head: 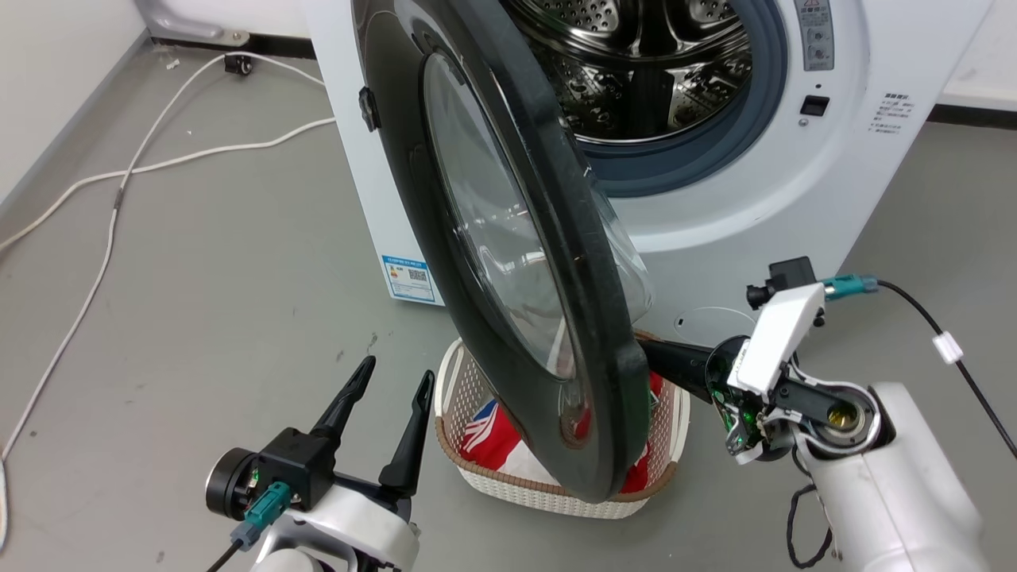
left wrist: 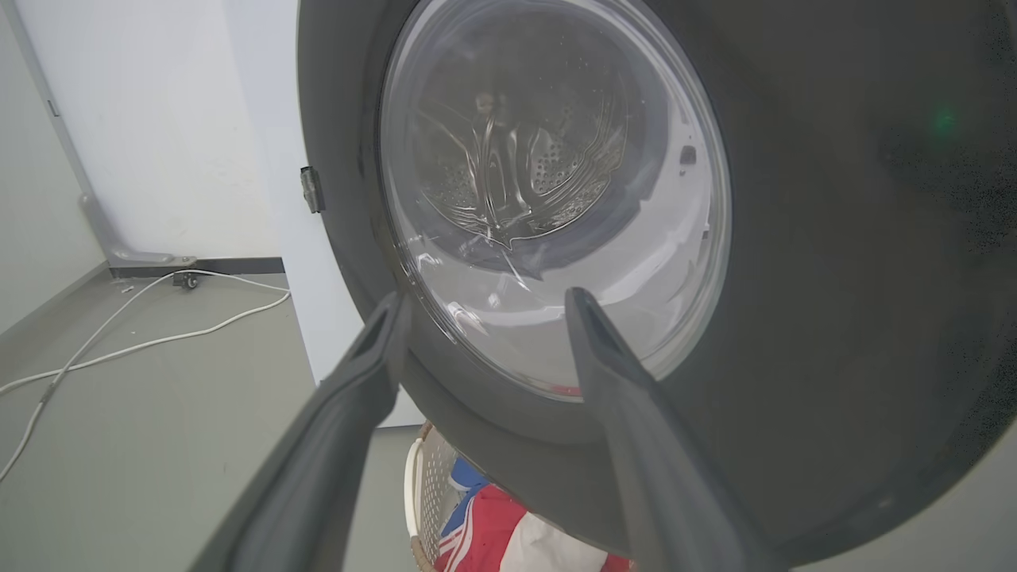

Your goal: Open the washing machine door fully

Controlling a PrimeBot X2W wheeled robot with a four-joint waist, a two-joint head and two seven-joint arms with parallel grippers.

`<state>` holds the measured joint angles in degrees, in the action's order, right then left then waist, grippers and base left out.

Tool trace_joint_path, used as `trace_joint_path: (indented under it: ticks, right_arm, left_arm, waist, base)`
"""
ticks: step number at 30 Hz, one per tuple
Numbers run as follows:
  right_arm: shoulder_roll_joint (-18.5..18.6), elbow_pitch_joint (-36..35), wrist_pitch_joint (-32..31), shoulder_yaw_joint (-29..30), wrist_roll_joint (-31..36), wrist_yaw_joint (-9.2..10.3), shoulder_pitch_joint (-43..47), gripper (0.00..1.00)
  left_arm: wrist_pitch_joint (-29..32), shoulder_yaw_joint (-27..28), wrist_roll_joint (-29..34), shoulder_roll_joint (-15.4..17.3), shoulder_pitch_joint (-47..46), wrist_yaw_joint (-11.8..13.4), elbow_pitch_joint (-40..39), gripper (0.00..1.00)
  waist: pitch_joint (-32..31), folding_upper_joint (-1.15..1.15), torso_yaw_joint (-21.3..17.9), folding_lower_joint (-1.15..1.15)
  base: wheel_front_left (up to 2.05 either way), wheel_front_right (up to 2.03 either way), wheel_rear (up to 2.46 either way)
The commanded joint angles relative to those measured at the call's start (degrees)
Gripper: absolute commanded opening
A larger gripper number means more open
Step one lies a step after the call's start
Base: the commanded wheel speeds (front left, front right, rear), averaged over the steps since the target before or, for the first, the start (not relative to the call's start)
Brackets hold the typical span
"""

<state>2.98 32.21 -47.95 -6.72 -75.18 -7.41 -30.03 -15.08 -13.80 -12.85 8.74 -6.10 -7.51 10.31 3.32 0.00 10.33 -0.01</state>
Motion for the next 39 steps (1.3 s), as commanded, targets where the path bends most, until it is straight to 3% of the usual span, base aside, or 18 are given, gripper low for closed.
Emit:
trace_joint_path:
  ticks: [1,7,13,25,26,27,28,39]
  right_arm:
    - [-0.18,-1.14,1.87,-0.02,0.48,-0.15,1.48,0.0]
    - [0.12,-7.94,18.06,2.52,8.54,-0.15,7.86,0.0]
    - [-0.02,-13.0,32.5,9.21,17.71,-0.15,14.19,0.0]
    - [-0.12,-28.98,49.28,19.52,41.2,-0.15,29.38,0.0]
    - [-0.13,-30.07,49.92,19.82,43.14,-0.15,30.63,0.28]
    - [-0.11,-30.91,50.54,20.14,43.12,-0.15,31.5,0.82]
    - [-0.11,-31.71,51.07,20.36,44.05,-0.15,32.5,1.0]
    - [-0.13,-39.86,54.15,20.37,59.39,-0.14,37.58,1.0]
  left_arm:
    - [-0.12,0.01,0.18,0.03,0.59,0.05,0.1,1.0]
    - [-0.12,-0.04,0.53,0.03,1.37,0.34,0.58,1.0]
    - [-0.12,0.14,0.43,0.5,1.71,0.65,0.94,1.0]
    - [-0.12,1.61,-0.81,1.01,1.05,2.31,0.83,1.0]
    - [-0.12,1.76,-0.92,1.07,1.1,2.42,0.9,1.0]
    - [-0.12,1.9,-1.0,1.14,1.13,2.52,0.95,1.0]
    - [-0.12,2.02,-1.05,1.17,1.13,2.63,1.03,1.0]
    - [-0.04,3.24,-1.79,1.9,1.78,4.21,1.24,1.0]
  waist:
    - [-0.39,0.0,-0.09,0.01]
    - [-2.14,0.0,-0.88,0.01]
    - [-3.35,0.0,-2.19,0.01]
    - [-4.0,0.0,-4.75,0.01]
    - [-4.05,0.0,-4.91,0.01]
    - [-4.05,0.0,-5.1,0.01]
    - [-4.08,0.0,-5.28,0.01]
    - [-4.69,0.0,-7.25,0.01]
  base:
    - [0.0,0.0,0.0]
    - [0.0,0.0,0.0]
    - [0.0,0.0,0.0]
    - [0.0,0.0,0.0]
    - [0.0,0.0,0.0]
    - [0.0,0.0,0.0]
    - [0.0,0.0,0.0]
    - [0.0,0.0,0.0]
